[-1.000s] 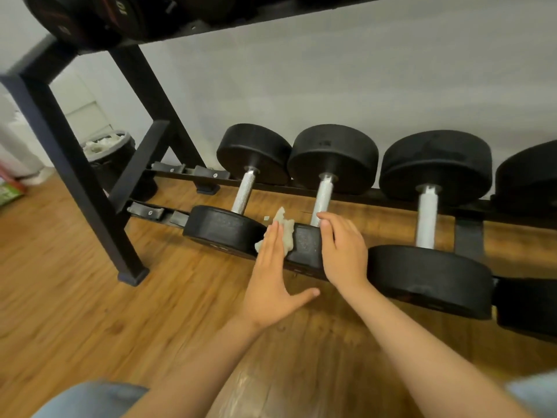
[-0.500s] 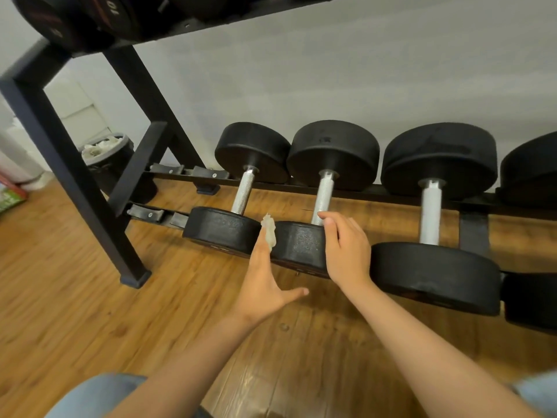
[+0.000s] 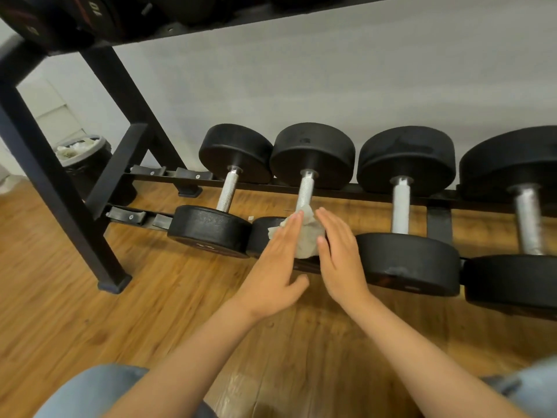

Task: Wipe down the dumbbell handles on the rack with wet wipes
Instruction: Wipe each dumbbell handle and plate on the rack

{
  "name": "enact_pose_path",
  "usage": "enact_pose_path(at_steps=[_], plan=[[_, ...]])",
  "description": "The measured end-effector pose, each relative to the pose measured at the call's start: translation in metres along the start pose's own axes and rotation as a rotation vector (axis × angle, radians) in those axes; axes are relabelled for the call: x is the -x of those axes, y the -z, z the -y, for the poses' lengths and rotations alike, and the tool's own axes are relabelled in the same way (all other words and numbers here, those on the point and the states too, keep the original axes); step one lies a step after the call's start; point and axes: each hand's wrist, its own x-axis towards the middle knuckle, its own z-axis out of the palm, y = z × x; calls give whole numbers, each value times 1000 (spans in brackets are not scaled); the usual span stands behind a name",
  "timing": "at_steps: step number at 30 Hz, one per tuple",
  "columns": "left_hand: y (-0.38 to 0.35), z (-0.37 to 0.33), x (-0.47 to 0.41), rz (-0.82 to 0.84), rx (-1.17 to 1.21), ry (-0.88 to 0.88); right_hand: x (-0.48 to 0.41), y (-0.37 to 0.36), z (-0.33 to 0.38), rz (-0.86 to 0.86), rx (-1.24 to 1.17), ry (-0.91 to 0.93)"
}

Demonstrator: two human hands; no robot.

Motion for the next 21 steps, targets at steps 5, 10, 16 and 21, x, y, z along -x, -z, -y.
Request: enact_pose_path(at_steps=[5, 10, 16, 21], plan=[[13, 13, -3, -168, 9, 45, 3, 3, 18, 79, 362, 248], [13, 48, -1, -246, 138, 253, -4, -34, 38, 160, 652, 254], [8, 55, -17, -278, 362, 373, 31, -45, 28, 112, 621, 134], [-4, 52, -38, -325, 348, 353, 10, -30, 22, 109, 249, -77]])
